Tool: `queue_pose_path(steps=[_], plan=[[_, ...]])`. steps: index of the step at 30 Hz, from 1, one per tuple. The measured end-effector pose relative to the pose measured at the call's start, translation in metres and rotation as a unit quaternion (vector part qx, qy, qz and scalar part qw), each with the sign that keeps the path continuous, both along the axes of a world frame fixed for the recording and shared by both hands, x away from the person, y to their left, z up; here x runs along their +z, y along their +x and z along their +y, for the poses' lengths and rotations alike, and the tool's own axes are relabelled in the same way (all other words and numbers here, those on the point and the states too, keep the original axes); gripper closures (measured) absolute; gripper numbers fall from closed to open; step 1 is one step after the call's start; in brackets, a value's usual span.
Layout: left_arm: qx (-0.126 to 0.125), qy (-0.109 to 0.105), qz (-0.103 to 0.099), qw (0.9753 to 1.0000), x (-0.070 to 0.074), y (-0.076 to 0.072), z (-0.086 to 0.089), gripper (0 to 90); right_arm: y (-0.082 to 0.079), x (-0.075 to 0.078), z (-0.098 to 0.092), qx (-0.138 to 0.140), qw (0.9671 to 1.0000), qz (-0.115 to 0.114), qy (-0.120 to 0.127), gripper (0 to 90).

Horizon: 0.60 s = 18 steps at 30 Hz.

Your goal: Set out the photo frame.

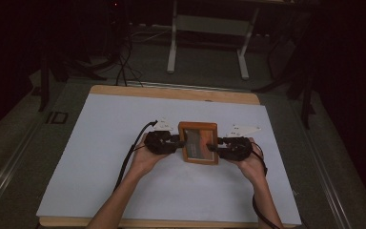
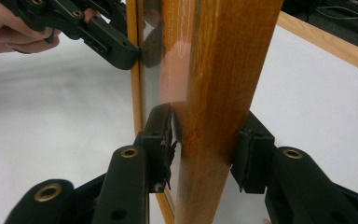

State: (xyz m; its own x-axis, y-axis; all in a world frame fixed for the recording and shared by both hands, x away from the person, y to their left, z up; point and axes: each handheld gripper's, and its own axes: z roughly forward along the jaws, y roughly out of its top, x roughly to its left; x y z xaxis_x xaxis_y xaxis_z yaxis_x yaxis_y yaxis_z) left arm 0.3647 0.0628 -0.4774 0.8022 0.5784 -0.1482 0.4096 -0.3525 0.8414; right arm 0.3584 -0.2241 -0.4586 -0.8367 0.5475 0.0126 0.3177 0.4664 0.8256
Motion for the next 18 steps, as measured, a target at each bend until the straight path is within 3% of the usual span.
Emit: queue_pose_path(steps=[5, 8, 11, 16, 18], plan=[[-0.012, -0.01, 0.0, 0.9999, -0.001, 0.0, -0.002, 64.2, -0.003, -0.002, -0.003, 0.012, 0.9998, -0.012, -0.014, 61.5], [-0.008, -0.016, 0.002, 0.9998, -0.002, 0.003, -0.004, 56.6, -0.005, -0.001, -0.002, 0.028, 0.9993, -0.02, -0.018, 64.8], [-0.022, -0.026, 0.0, 0.9994, -0.005, 0.005, -0.007, 54.5, -0.005, -0.001, -0.002, 0.031, 0.9991, -0.023, -0.021, 64.6], [-0.032, -0.032, -0.006, 0.9989, -0.008, 0.008, -0.012, 47.8, -0.004, -0.004, -0.006, 0.034, 0.9991, -0.023, -0.013, 64.5], [-0.023, -0.026, -0.01, 0.9993, -0.009, 0.008, -0.015, 43.9, -0.004, -0.004, -0.006, 0.035, 0.999, -0.025, -0.012, 64.6]])
